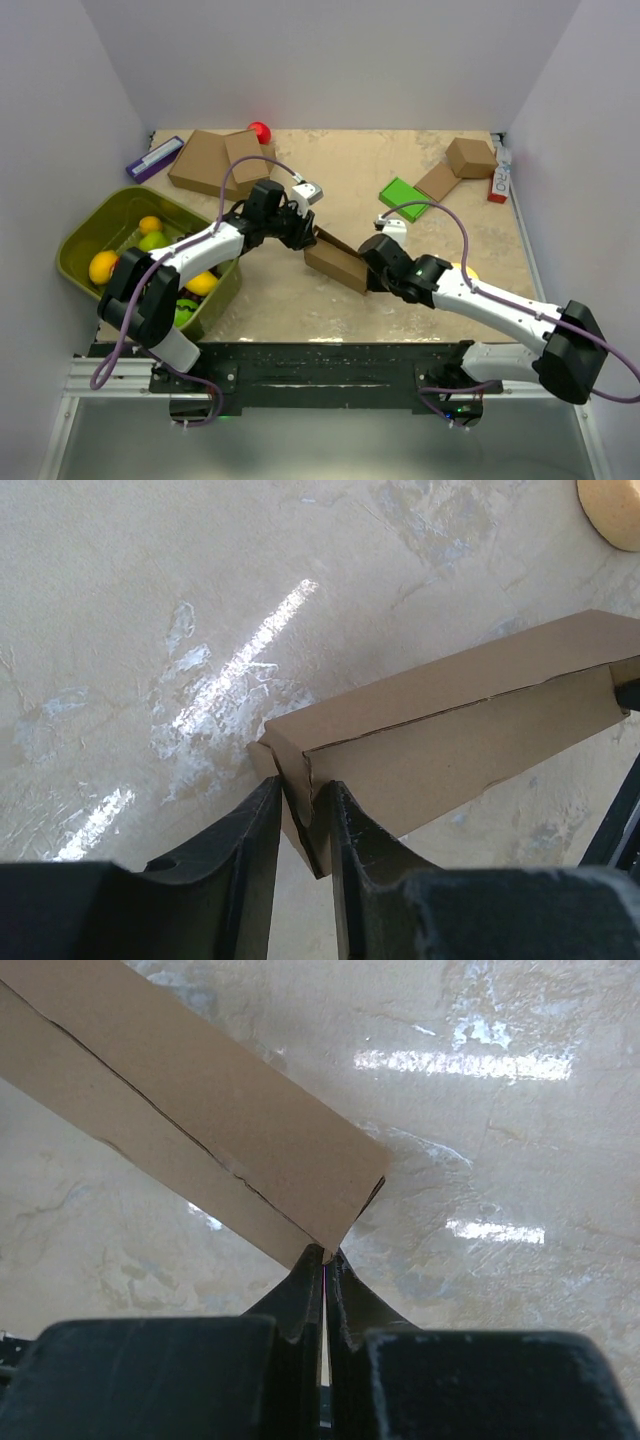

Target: Fold the paper box

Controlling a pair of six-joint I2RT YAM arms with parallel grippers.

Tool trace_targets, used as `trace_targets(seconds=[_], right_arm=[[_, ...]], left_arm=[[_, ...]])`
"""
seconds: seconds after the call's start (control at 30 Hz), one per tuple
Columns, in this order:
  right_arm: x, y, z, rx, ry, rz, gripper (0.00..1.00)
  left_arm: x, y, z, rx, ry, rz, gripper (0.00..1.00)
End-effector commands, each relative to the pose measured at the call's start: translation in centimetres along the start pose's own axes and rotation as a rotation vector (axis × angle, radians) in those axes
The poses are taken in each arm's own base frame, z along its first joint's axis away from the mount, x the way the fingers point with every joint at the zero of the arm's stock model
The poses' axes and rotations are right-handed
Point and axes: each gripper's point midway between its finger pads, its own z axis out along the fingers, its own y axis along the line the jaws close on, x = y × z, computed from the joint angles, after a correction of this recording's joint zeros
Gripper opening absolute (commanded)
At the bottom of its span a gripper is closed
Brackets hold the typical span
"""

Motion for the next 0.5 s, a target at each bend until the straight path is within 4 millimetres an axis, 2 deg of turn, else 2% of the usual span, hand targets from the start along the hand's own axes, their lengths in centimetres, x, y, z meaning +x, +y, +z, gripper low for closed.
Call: trace_targets(seconds=[0.0,0.07,0.1,0.17,0.2,0.23,0.27,0.37,0.47], right_arm=[[3.0,-1.0,1.2,0.064,0.077,-0.007,0.00],[2.7,-1.3,0.9,0.081,0.066,-0.008,0.02],[2.0,-1.0,0.5,0.076,0.049,0.001,0.16],[1.3,-1.3,-0.2,0.084,0.031,0.005,0.29],[0.3,-1.1,-0.9,0.072,0.001,0.019,0.40],[0.0,-1.3,-1.4,0.081,-0.005,0.019,0.44],[-1.0,-1.0,-2.1,0.069,-0.033,0.030,0.53],[-2.1,-0.6,-3.1,0.047,-0.058,0.040,0.64],[-2.9,-0.5,-3.8,0.029,-0.082,0.052,0.67]], left_arm=[[-1.0,-1.0,0.1,0.027,-0.021,0.007,0.29],[-1.0,-1.1,0.0,0.027,-0.022,0.009,0.28],[-1.0,-1.0,-0.1,0.025,-0.022,0.009,0.28],[-1.1,-1.1,-0.2,0.024,-0.026,0.008,0.27],[-0.8,-1.1,-0.3,0.022,-0.022,0.001,0.27],[-0.9,-1.3,-0.5,0.021,-0.025,-0.010,0.27],[-0.7,-1.4,-0.5,0.017,-0.023,-0.020,0.27],[-0.7,-1.9,-0.8,0.023,-0.040,-0.077,0.26],[-1.1,-2.9,-1.3,0.056,-0.076,-0.128,0.26]])
